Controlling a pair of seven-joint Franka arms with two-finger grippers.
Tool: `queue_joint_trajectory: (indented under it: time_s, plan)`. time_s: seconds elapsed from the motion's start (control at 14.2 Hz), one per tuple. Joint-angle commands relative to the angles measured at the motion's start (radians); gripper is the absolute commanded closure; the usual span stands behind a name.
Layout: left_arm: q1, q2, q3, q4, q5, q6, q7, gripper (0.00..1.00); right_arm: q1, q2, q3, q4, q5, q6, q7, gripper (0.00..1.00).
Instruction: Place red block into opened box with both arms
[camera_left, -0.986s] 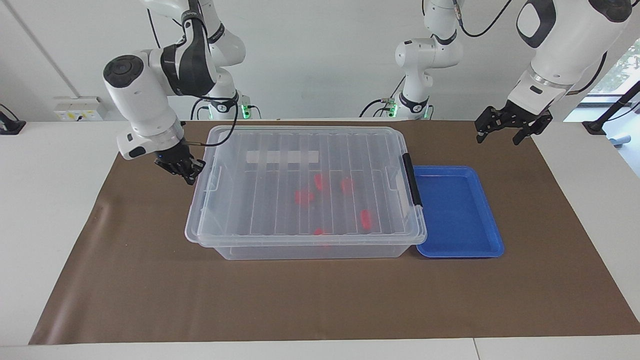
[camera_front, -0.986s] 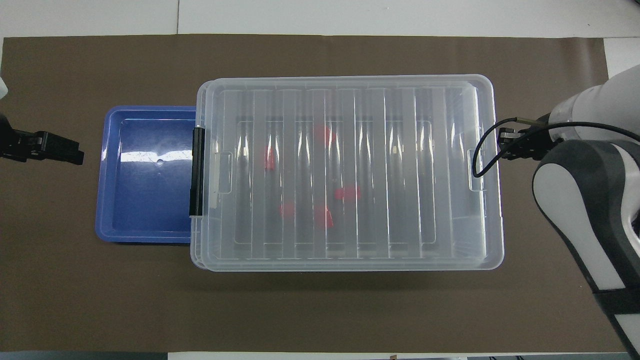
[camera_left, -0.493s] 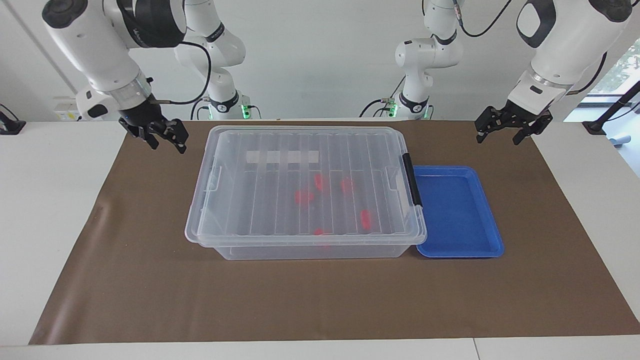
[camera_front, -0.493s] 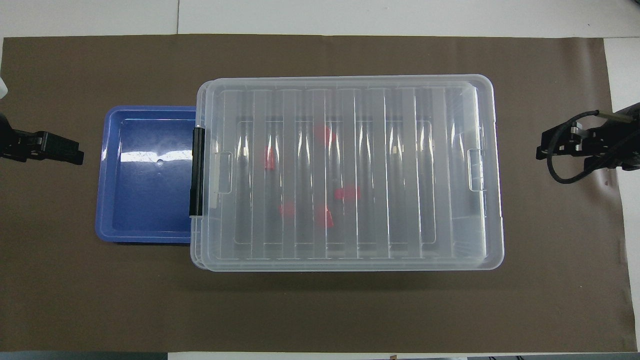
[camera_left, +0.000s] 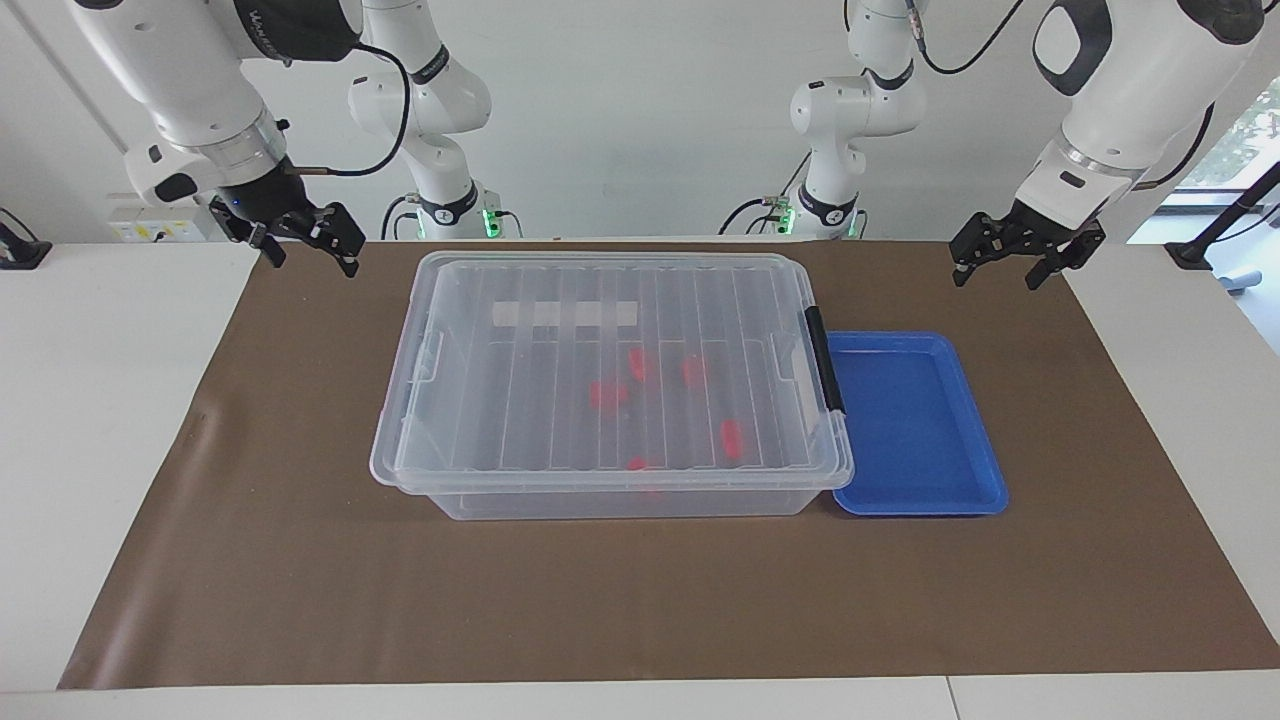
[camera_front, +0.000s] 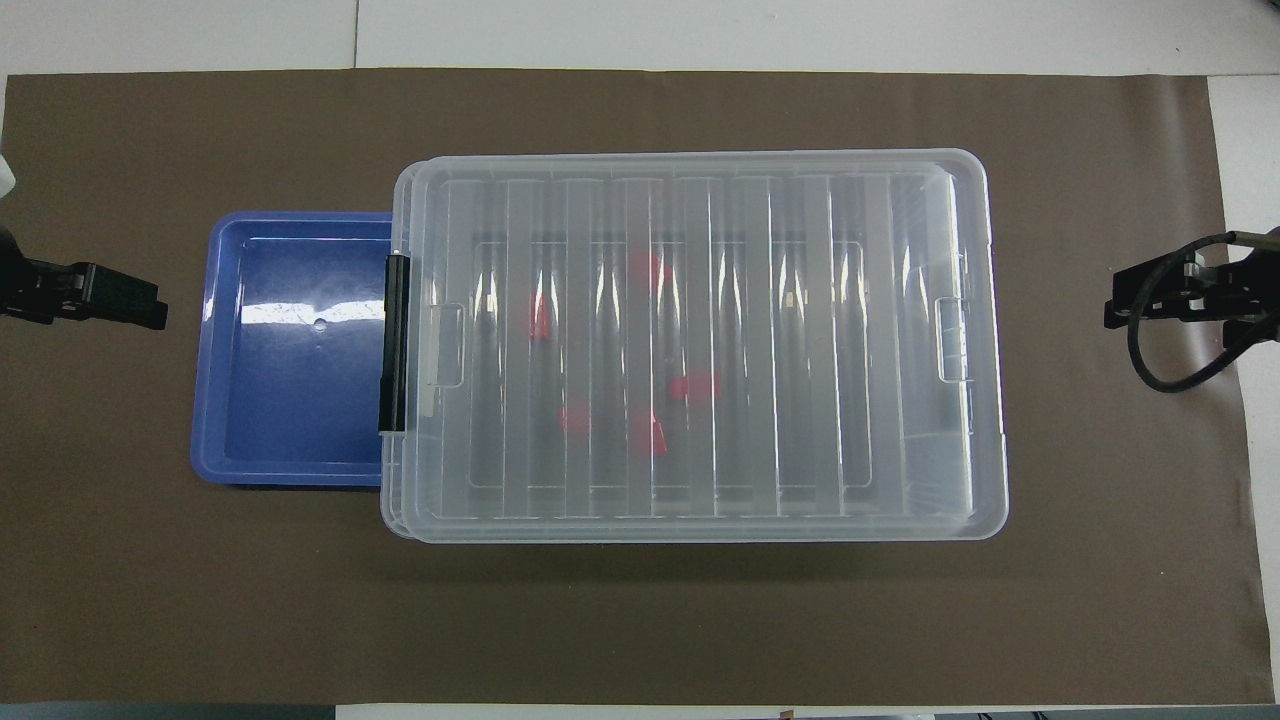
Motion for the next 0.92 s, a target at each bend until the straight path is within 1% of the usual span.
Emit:
queue_joint_trajectory:
  time_s: [0.0,0.14,0.85]
  plan:
    - [-0.008,-0.014,0.011,-0.003,-0.01,-0.014,0.005,0.0,-0.029,0.003,0.007,-0.001,-0.012,0.021,-0.035,0.0]
    - [-0.008,-0.014,0.011,-0.001,-0.01,-0.012,0.005,0.0,-0.029,0.003,0.006,-0.001,-0.012,0.013,-0.064,0.0]
    - [-0.008,-0.014,0.011,-0.003,-0.01,-0.012,0.005,0.0,-0.027,0.003,0.007,-0.001,-0.009,0.021,-0.066,0.0]
